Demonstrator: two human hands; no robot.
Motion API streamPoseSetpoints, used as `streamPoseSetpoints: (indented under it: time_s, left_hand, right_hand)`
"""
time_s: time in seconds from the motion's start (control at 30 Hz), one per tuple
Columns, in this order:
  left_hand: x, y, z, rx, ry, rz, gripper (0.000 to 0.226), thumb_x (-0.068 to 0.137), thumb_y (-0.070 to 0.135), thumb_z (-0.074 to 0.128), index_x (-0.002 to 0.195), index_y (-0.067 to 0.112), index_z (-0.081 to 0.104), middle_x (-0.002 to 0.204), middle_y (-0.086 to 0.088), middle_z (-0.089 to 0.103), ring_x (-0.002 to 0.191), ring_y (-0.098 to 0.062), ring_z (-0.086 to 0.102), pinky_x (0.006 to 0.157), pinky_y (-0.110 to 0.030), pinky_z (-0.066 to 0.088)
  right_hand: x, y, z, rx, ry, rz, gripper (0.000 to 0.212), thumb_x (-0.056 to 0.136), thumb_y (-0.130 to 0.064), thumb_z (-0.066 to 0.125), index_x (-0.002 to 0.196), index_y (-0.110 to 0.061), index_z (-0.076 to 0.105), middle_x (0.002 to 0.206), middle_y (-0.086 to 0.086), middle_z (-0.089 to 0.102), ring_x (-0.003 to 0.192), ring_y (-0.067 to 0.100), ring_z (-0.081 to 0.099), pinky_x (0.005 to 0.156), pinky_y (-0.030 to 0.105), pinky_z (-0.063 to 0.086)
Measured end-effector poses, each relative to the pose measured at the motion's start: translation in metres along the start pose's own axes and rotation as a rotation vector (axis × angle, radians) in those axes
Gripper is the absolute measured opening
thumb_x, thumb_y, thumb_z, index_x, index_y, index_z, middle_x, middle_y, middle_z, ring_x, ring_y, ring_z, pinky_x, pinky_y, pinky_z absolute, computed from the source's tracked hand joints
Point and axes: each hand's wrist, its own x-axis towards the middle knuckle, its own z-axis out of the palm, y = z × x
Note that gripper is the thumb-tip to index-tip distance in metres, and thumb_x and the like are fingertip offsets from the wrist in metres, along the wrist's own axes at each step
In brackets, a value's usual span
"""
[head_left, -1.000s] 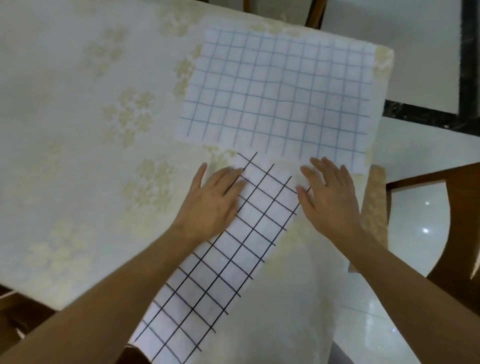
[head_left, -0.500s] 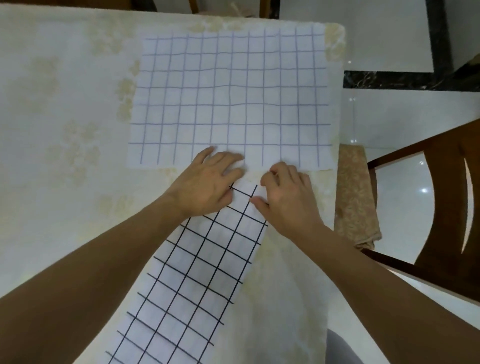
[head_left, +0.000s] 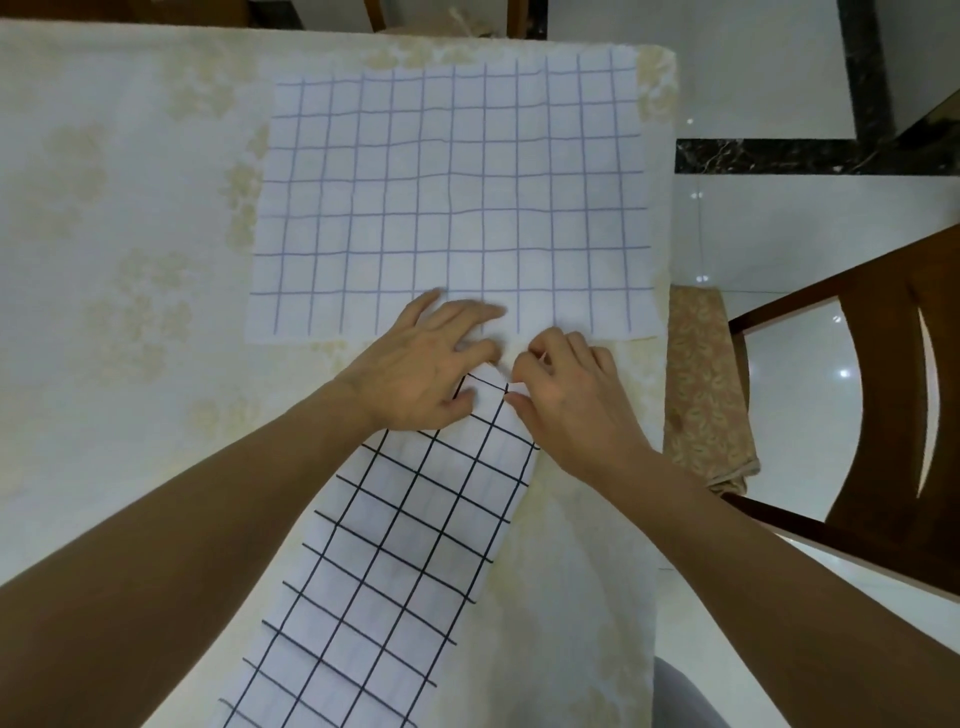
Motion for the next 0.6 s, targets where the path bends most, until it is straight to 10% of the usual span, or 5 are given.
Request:
streamPoseSetpoints:
  time_s: [0.43,0.6]
  left_hand:
    - [0.044,0.01,-0.024,0.105,0.134,0.037,0.026,0.095,0.025,0.045,0.113,0.013,0.06,0.125,-0.005,0.064,0.123,-0.023,0.056,0.121,-0.05,0.022]
    - [0.053,0.011,-0.042,0.101,0.124,-0.015,0.029,0.092,0.025,0.046,0.114,0.012,0.059,0.121,-0.006,0.068,0.125,-0.025,0.058,0.121,-0.05,0.021]
  right_hand:
    - [0.025,0.043,-0.033,0.106,-0.193,0.095,0.036,0.088,-0.038,0.066,0.116,-0.016,0.069,0.137,0.009,0.056,0.129,0.029,0.049,0.11,0.054,0.034]
    - [0.034,0.05,-0.037,0.119,-0.06,0.025,0.014,0.083,-0.018,0.069,0.093,-0.016,0.079,0.116,0.009,0.071,0.107,0.031,0.065,0.095,0.044,0.047]
